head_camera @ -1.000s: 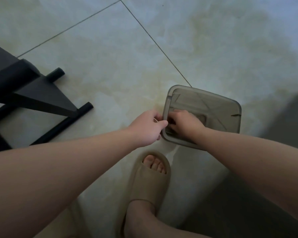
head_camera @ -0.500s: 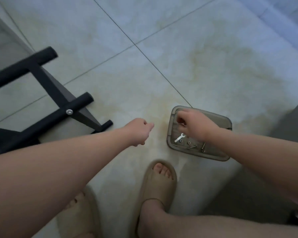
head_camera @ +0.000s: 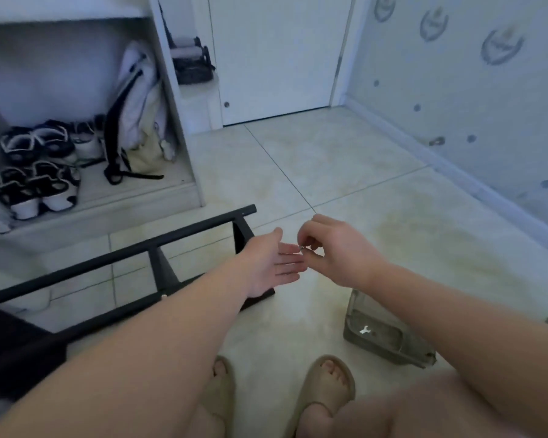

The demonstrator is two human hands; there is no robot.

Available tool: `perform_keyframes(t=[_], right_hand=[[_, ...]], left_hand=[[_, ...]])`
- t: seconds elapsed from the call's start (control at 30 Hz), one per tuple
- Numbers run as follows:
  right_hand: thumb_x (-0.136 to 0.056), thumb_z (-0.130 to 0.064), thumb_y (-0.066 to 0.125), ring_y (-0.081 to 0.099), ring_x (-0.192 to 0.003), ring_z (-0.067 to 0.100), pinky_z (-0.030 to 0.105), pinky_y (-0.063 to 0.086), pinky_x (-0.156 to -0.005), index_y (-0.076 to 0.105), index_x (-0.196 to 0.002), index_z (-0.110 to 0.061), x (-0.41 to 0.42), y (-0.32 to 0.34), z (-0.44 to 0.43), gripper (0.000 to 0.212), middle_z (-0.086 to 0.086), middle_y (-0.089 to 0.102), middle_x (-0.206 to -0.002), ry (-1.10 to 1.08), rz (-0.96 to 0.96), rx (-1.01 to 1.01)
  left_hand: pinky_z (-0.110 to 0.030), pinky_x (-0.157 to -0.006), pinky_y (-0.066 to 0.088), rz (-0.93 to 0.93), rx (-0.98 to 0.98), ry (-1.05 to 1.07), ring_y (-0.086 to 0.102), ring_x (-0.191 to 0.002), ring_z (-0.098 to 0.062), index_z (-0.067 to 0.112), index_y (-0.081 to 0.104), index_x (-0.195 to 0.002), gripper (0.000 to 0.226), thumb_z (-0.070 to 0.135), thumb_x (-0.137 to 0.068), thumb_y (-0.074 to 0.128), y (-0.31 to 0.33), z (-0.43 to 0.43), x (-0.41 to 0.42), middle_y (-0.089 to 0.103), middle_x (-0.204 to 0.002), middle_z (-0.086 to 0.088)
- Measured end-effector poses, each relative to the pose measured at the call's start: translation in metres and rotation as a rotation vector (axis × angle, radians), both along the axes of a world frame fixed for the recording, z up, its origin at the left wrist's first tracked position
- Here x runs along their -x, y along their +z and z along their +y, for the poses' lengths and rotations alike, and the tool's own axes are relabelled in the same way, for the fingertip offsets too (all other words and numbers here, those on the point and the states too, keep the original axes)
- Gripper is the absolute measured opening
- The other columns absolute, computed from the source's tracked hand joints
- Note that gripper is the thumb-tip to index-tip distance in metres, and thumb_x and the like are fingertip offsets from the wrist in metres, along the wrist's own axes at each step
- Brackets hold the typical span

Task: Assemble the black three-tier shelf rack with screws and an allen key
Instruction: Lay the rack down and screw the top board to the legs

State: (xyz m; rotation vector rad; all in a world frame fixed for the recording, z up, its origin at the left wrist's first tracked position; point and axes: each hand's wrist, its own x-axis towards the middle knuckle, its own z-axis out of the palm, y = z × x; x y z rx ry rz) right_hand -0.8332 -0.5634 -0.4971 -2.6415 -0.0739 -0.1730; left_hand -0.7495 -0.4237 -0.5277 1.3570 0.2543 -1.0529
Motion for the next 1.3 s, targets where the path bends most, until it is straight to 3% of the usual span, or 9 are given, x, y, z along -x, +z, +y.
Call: perform_keyframes(t=[0.13,0.27,0.4,0.57,0.67,0.87,1.0,1.13,1.3], right_hand=[[-0.093,-0.007,0.062,0.061,-0.093,0.022,0.043,0.051,-0.081,0.07,-0.104,-0.011,0.009,0.014,0.05,0.014,-0.001,0.061,-0.1,0.006,-0.031,0.009],[-0.093,-0.003,0.061,0.065,-0.097,0.02,0.039,0.052,-0.085,0.071,-0.112,-0.009,0.005,0.009,0.071,0.022,0.001,0.065,-0.105,-0.083,-0.047,-0.041],[-0.095,-0.01,0.06,0.063,-0.095,0.02,0.04,0.052,-0.087,0.07,-0.107,-0.013,-0.014,-0.008,0.075,0.016,0.0,0.066,-0.1,-0.142,0.064,-0.038],[-0.096,-0.022,0.062,0.053,-0.097,0.012,0.028,0.04,-0.08,0.064,-0.116,-0.021,-0.042,-0.046,0.063,0.02,-0.012,0.054,-0.099,-0.146,0.234,0.053],[-0.097,-0.028,0.063,0.053,-0.108,0.014,0.031,0.042,-0.084,0.061,-0.126,-0.024,-0.063,-0.065,0.051,0.03,-0.009,0.058,-0.113,-0.144,0.334,0.1],[-0.097,-0.037,0.064,0.042,-0.136,0.022,0.04,0.043,-0.105,0.041,-0.151,-0.029,-0.104,-0.096,0.029,0.06,-0.004,0.047,-0.148,-0.05,0.438,0.234],[-0.096,-0.04,0.065,0.052,-0.122,0.023,0.038,0.045,-0.097,0.055,-0.137,-0.022,-0.125,-0.113,0.021,0.046,-0.001,0.057,-0.131,-0.02,0.477,0.283],[-0.097,-0.033,0.066,0.052,-0.104,0.022,0.035,0.044,-0.083,0.063,-0.116,-0.014,-0.132,-0.12,0.015,0.027,0.001,0.058,-0.111,-0.024,0.469,0.281],[-0.097,-0.031,0.065,0.046,-0.106,0.026,0.044,0.048,-0.087,0.056,-0.109,-0.011,-0.114,-0.118,0.029,0.025,0.005,0.053,-0.109,-0.041,0.465,0.314]], left_hand=[[-0.038,-0.068,0.056,0.139,0.117,0.11,0.068,-0.088,-0.03,-0.008,0.061,-0.102,0.052,0.035,-0.109,0.032,0.027,0.042,0.01,0.068,-0.097,-0.02],[-0.027,-0.055,0.054,0.117,-0.007,0.125,0.062,-0.065,-0.022,-0.003,0.064,-0.095,0.04,0.024,-0.107,0.036,0.03,0.074,0.012,0.063,-0.079,-0.014],[-0.016,-0.041,0.031,0.014,-0.164,0.097,0.04,-0.049,-0.009,0.009,0.06,-0.078,0.033,0.02,-0.104,0.043,0.025,0.094,0.002,0.054,-0.053,0.001],[-0.024,-0.051,0.024,-0.308,-0.52,-0.182,0.027,-0.052,-0.018,0.01,0.055,-0.094,0.008,0.018,-0.096,0.056,0.008,0.1,-0.027,0.043,-0.074,-0.007],[-0.025,-0.052,0.035,-0.526,-0.651,-0.396,0.043,-0.054,-0.023,0.003,0.062,-0.108,0.027,0.026,-0.094,0.064,-0.009,0.095,-0.048,0.052,-0.079,-0.01],[-0.037,-0.094,0.051,-0.789,-0.834,-0.729,0.062,-0.109,-0.03,0.006,0.063,-0.127,0.043,0.029,-0.091,0.069,-0.047,0.082,-0.089,0.066,-0.122,-0.011],[-0.038,-0.093,0.052,-0.858,-0.917,-0.931,0.062,-0.108,-0.029,0.011,0.063,-0.129,0.046,0.033,-0.09,0.07,-0.07,0.082,-0.111,0.067,-0.119,-0.007],[-0.032,-0.075,0.043,-0.92,-0.923,-1.082,0.056,-0.091,-0.025,0.013,0.065,-0.126,0.041,0.035,-0.092,0.068,-0.08,0.079,-0.116,0.058,-0.091,0.0],[-0.035,-0.078,0.049,-0.99,-1.003,-1.221,0.061,-0.097,-0.028,0.013,0.063,-0.124,0.036,0.033,-0.094,0.063,-0.074,0.079,-0.101,0.064,-0.104,-0.004]])
